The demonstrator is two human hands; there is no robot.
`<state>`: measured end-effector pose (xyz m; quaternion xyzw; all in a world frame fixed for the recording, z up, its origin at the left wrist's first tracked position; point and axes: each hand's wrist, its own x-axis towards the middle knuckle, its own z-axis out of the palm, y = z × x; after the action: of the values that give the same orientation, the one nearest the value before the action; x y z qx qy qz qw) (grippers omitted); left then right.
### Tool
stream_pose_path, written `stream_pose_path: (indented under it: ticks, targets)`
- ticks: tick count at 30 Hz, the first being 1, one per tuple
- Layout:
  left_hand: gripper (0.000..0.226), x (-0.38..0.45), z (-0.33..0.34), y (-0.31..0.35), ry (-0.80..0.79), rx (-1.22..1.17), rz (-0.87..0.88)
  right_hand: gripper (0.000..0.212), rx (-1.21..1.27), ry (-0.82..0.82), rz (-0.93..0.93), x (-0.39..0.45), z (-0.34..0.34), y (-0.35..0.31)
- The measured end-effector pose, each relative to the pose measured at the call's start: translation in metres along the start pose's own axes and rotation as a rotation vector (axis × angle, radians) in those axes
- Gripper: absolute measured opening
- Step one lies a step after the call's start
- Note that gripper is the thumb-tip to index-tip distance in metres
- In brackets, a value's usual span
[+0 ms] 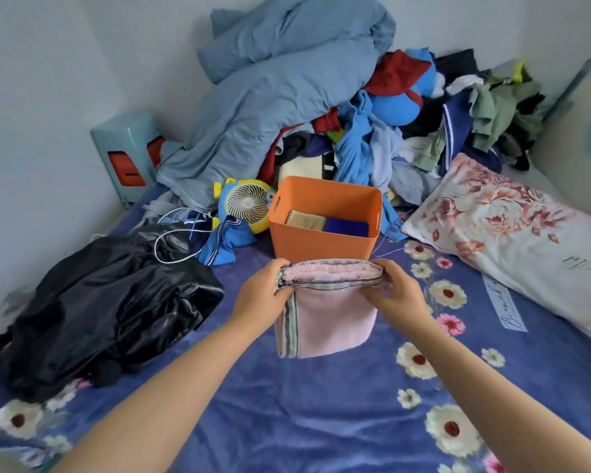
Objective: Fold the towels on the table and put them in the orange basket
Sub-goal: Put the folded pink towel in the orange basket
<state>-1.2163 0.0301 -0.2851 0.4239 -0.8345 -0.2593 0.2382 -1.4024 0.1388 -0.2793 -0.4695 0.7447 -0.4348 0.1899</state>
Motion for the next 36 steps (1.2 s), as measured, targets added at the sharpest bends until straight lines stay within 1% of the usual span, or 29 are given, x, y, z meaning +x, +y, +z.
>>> stream_pose_path:
  ticks: [3,6,8,11,14,17,19,21,23,26,29,33,36]
  targets:
    - [0.042,0.054,0.002,-0.002,-0.053,0.034,0.009,0.033,0.079,0.007,0.015,0.044,0.002,0.006]
    - [0.043,0.120,0.013,-0.001,-0.122,0.008,0.035,0.034,0.125,0.019,0.037,0.100,0.000,0.022]
    - [0.045,0.160,0.020,-0.001,-0.136,-0.012,0.043,0.034,0.127,0.023,0.043,0.136,-0.003,0.032]
    - [0.044,0.216,0.032,-0.002,-0.097,-0.068,0.030,0.031,0.128,0.065,0.025,0.192,-0.006,0.045]
    - [0.039,0.265,0.040,-0.002,-0.016,-0.117,0.001,0.031,0.135,0.114,-0.007,0.242,-0.006,0.051]
    - [0.036,0.312,0.050,-0.006,0.056,-0.185,-0.046,0.032,0.147,0.150,-0.032,0.289,0.001,0.058]
    - [0.034,0.341,0.060,-0.015,0.071,-0.246,-0.089,0.030,0.157,0.155,-0.029,0.316,0.010,0.067]
    - [0.033,0.369,0.074,-0.029,0.067,-0.295,-0.148,0.028,0.169,0.154,0.015,0.341,0.022,0.077]
    - [0.031,0.398,0.093,-0.048,0.060,-0.336,-0.204,0.031,0.193,0.145,0.068,0.369,0.036,0.090]
    - [0.027,0.430,0.126,-0.081,0.065,-0.374,-0.296,0.035,0.297,0.093,0.181,0.405,0.063,0.115]
    - [0.024,0.452,0.160,-0.115,0.050,-0.310,-0.344,0.031,0.381,0.045,0.285,0.430,0.095,0.144]
    - [0.028,0.481,0.210,-0.165,-0.006,-0.068,-0.425,0.032,0.399,-0.010,0.486,0.468,0.145,0.197]
    - [0.029,0.496,0.236,-0.188,-0.048,0.114,-0.456,0.034,0.373,-0.043,0.613,0.490,0.174,0.227]
